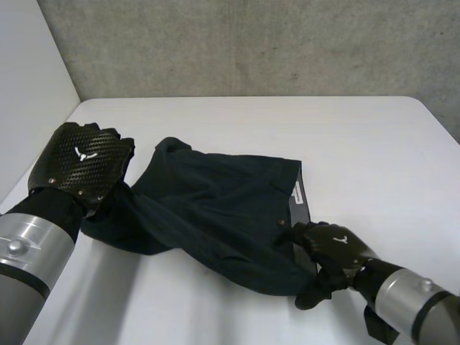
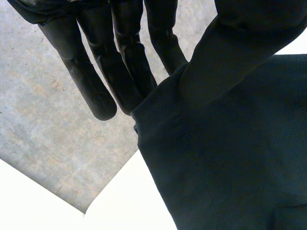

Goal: Fold the shorts.

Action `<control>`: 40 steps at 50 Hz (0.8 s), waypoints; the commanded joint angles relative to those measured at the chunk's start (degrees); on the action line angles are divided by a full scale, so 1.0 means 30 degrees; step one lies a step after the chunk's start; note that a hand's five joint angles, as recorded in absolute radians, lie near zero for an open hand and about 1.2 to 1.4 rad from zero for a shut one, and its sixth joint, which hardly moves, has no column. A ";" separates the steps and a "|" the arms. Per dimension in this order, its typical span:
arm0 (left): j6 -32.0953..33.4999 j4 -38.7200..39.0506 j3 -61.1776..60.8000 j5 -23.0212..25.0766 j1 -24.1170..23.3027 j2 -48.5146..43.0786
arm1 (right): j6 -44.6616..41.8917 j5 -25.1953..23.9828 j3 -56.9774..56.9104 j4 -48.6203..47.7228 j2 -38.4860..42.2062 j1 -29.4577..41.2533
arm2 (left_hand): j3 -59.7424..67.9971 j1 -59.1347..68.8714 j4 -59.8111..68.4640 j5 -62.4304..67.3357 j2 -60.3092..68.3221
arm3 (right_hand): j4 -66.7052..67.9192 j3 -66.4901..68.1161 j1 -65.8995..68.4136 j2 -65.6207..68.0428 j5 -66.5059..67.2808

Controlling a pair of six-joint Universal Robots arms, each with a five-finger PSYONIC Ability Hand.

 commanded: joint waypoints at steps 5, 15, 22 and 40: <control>-0.0887 -0.0002 0.0405 -0.0005 -0.0063 -0.0134 | -0.0314 0.0940 -0.2788 -0.0428 0.2882 0.1125 | 0.3851 0.5288 0.3831 0.4133 0.3801 | 1.9074 1.8958 1.9802 1.8593 1.8943; -0.0858 -0.0586 0.2248 -0.0005 -0.0063 0.0654 | -0.4815 0.0708 -0.9632 0.5475 -0.5118 0.0423 | 0.3851 0.5288 0.3831 0.4133 0.3801 | 1.9074 1.8958 1.9802 1.8593 1.8943; -0.0887 -0.0998 0.3013 0.0024 -0.0092 0.0950 | -0.8775 0.1115 -1.3127 1.0170 -0.4361 -0.0283 | 0.3851 0.5288 0.3831 0.4133 0.3801 | 1.9074 1.8958 1.9802 1.8593 1.8943; -0.0887 -0.0852 0.6494 0.0024 -0.0297 -1.0207 | -1.1152 0.4658 -1.5794 1.0939 0.6216 0.1269 | 0.3851 0.5288 0.3831 0.4133 0.3801 | 1.9074 1.8958 1.9802 1.8593 1.8943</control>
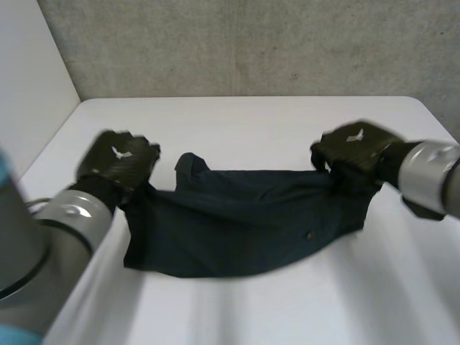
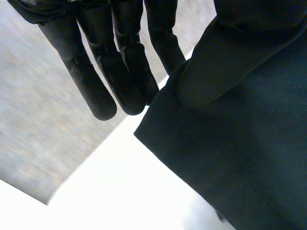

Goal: Fold the shorts.

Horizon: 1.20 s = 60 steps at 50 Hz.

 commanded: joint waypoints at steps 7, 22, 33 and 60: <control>0.0118 0.0362 1.0160 -0.1125 0.0124 -0.6792 | -0.1157 0.4465 -0.7091 -0.2962 0.5434 0.1847 | 0.3840 0.5287 0.3828 0.4133 0.3799 | 0.3918 0.4088 0.8432 0.4197 0.4580; 0.0206 1.0966 1.7232 -0.2738 0.1003 -0.3336 | -0.0893 0.5989 -0.9884 -1.7997 0.2388 0.2785 | 0.3840 0.5287 0.3828 0.4133 0.3799 | 0.3918 0.4088 0.8432 0.4197 0.4580; -0.0058 0.9709 1.0006 -0.2446 0.0945 -0.2924 | -0.0746 0.5814 -0.5842 -1.3399 0.2737 0.2814 | 0.3840 0.5287 0.3828 0.4133 0.3799 | 0.3918 0.4088 0.8432 0.4197 0.4580; 0.0118 0.5992 -0.1574 -0.1976 -0.0140 -0.5218 | -0.1420 0.5609 0.3094 -1.0116 0.6317 0.2638 | 0.3840 0.5287 0.3828 0.4133 0.3799 | 0.3918 0.4088 0.8432 0.4197 0.4580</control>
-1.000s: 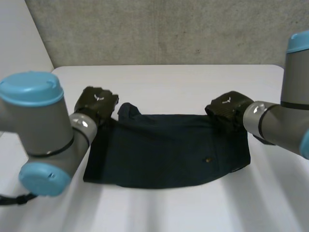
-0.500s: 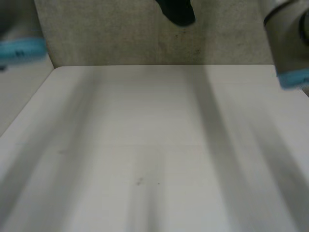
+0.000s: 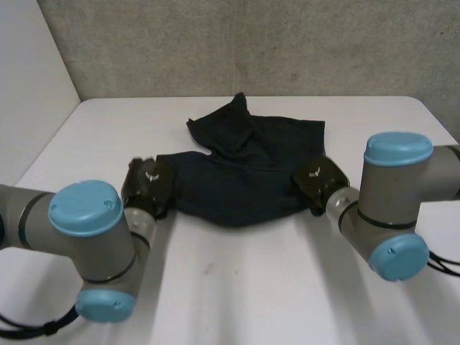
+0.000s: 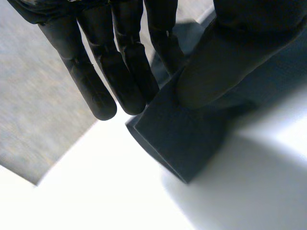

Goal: Fold the shorts.

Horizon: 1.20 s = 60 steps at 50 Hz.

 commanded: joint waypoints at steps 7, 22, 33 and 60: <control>0.0053 -0.4052 -0.3793 0.0020 0.0131 0.6345 | -0.0444 -0.1025 0.4906 0.1103 -0.4617 -0.0105 | 0.3827 0.5258 0.3758 0.4133 0.3761 | 0.3886 0.4088 0.8131 0.4126 0.4407; -0.0006 -1.0793 -0.7048 0.0167 -0.2621 0.9864 | -0.4399 -0.2201 0.7487 0.8311 -0.7402 -0.0252 | 0.3827 0.5258 0.3758 0.4133 0.3761 | 0.3886 0.4088 0.8131 0.4126 0.4407; 0.0520 -1.0034 -0.5265 0.0167 -0.3152 1.0655 | -0.5046 -0.2493 0.8982 0.7963 -0.8575 -0.1335 | -1.8033 -1.6602 -1.8102 -1.7727 -1.8098 | 0.3886 0.4088 0.8131 0.4126 0.4407; 0.1225 -0.5607 0.9032 0.7139 0.2210 -0.4751 | -0.4811 -0.2581 0.9862 0.5208 -0.7757 -0.1306 | -1.1533 -1.0102 -1.1602 -1.1227 -1.1599 | 0.3886 0.4088 0.8131 0.4126 0.4407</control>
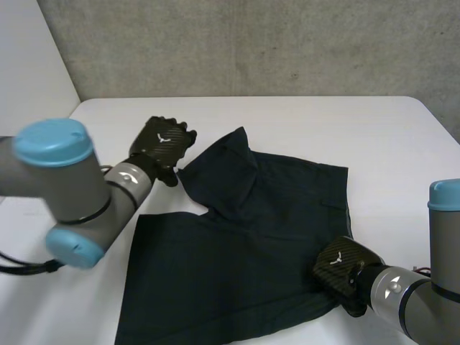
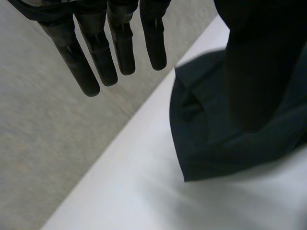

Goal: Fold the shorts.

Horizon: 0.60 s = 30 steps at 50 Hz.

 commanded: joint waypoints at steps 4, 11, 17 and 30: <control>0.0053 -0.1847 0.5036 -0.0221 0.0077 -0.5640 | 0.0000 0.0030 0.0065 -0.0572 0.0791 -0.0140 | 0.5026 0.5069 0.4916 0.4889 0.4989 | 0.3886 0.4086 0.8130 0.4126 0.4407; 0.0052 -0.2491 0.6445 -0.1041 0.0106 -0.6580 | 0.0000 0.0060 0.0036 -0.0631 0.1173 -0.0141 | 1.3832 1.3874 1.3722 1.3695 1.3795 | 0.3886 0.4086 0.8130 0.4126 0.4407; -0.0065 -0.2756 0.6182 -0.3585 0.0048 -0.6375 | 0.0000 0.0060 0.0007 -0.0689 0.1173 -0.0170 | 1.7868 1.7911 1.7758 1.7732 1.7832 | 0.3886 0.4086 0.8130 0.4126 0.4407; -0.0211 -0.3342 0.3751 -0.8893 -0.0625 -0.4589 | 0.0059 0.0060 0.0065 -0.0836 0.1144 -0.0052 | 1.7868 1.7911 1.7758 1.7732 1.7832 | 0.3886 0.4086 0.8130 0.4126 0.4407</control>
